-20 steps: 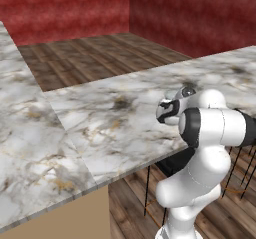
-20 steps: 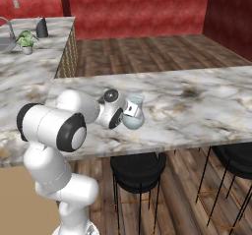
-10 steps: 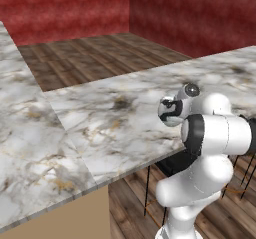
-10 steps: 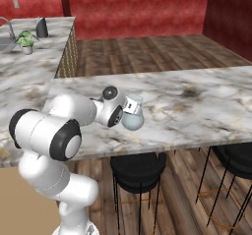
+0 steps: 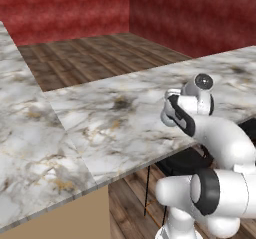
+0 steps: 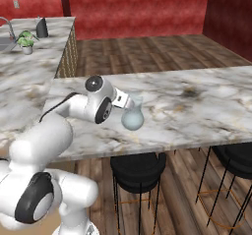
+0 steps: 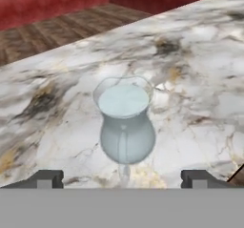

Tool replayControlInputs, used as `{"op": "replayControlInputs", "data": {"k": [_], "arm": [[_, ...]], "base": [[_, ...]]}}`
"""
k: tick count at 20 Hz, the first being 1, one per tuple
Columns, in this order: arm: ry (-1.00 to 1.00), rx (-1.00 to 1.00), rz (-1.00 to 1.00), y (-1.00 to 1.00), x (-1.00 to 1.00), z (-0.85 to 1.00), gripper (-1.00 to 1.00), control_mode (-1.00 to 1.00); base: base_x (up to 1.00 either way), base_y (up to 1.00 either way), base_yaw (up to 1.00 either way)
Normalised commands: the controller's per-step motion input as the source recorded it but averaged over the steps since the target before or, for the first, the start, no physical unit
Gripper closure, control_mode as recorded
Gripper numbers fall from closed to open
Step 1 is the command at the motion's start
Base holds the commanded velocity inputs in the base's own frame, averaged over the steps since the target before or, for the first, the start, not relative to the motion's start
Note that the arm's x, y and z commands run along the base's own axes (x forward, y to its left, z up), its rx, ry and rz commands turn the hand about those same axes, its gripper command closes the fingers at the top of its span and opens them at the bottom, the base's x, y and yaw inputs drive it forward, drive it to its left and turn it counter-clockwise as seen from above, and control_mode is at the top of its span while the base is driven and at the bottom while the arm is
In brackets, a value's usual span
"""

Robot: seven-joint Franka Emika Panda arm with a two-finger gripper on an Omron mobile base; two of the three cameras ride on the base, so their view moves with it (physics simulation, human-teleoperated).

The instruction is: Place the pitcher and cup on the dining counter for serving.

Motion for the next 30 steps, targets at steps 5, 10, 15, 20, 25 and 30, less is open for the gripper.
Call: {"op": "replayControlInputs", "data": {"k": [5,10,15,20,25,30], "arm": [[0.00,0.00,0.02,0.15,-1.00,0.66,-1.00,-1.00],[0.00,0.00,0.07,0.31,-0.93,0.36,-1.00,-1.00],[-0.01,0.00,0.12,0.24,-0.98,0.03,-1.00,-1.00],[0.00,0.00,0.00,0.00,0.00,0.00,-1.00,1.00],[0.00,0.00,0.00,0.00,0.00,0.00,-1.00,1.00],[0.00,0.00,0.00,0.00,0.00,0.00,-1.00,1.00]], "base": [[0.00,0.00,0.00],[0.00,0.00,0.00],[0.00,0.00,0.00],[-1.00,0.67,0.21],[-0.94,1.00,0.29],[-0.58,1.00,0.33]]}}
